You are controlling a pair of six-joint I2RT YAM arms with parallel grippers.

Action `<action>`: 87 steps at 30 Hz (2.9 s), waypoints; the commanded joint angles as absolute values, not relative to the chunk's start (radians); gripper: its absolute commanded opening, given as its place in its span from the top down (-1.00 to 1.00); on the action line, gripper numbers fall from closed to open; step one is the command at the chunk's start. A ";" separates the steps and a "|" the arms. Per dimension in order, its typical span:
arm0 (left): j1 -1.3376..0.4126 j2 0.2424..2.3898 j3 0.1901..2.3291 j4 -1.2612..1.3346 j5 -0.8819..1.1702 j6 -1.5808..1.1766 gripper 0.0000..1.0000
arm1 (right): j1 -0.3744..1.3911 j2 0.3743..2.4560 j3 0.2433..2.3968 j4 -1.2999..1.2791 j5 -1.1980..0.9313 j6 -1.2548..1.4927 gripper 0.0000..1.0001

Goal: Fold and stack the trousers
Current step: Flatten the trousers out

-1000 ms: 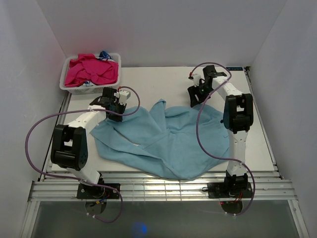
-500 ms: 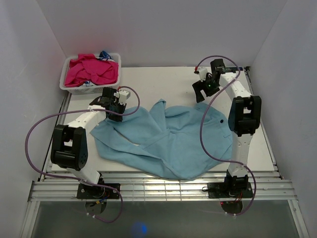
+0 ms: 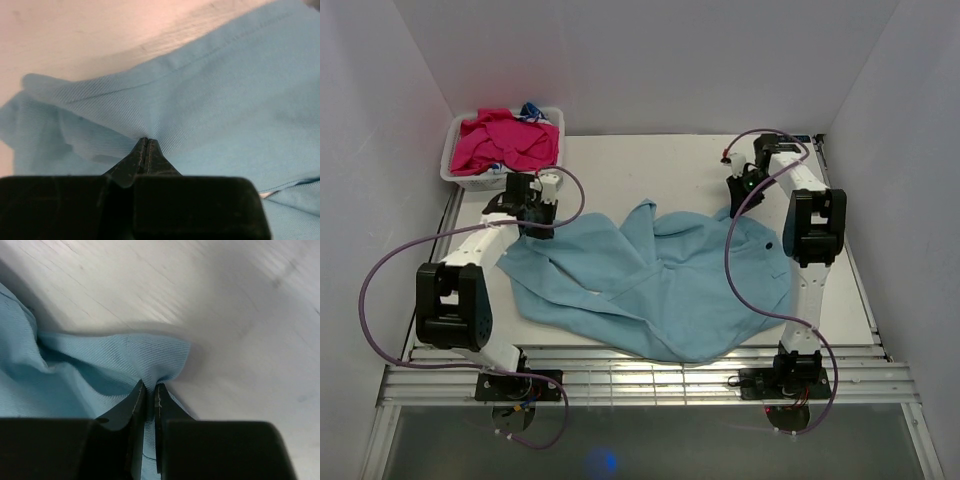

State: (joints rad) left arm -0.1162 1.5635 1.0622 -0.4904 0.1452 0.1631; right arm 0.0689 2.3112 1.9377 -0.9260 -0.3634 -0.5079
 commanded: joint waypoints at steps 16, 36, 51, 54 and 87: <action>0.233 1.385 0.963 -0.325 0.140 0.245 1.00 | -0.393 1.825 1.393 -0.552 -0.302 -0.425 0.85; 0.256 1.794 1.414 -0.201 0.054 0.325 0.96 | -0.362 2.052 1.666 -0.479 -0.267 -0.325 0.84; 0.572 1.684 1.381 -0.379 0.496 0.245 -0.93 | -0.331 1.911 1.709 -0.776 -0.366 -0.485 -0.91; 0.636 1.768 1.399 -0.484 0.673 0.310 -0.88 | -0.318 1.920 1.692 -0.888 -0.426 -0.544 -0.84; 0.382 1.707 1.365 -0.327 0.766 0.058 1.00 | -0.310 1.894 1.474 -0.868 -0.423 -0.623 -0.60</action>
State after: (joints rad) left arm 0.4694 1.8530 1.3605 -0.2859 0.7658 0.0887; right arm -0.3073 1.9213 1.4551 -0.8650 -0.4065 -0.6113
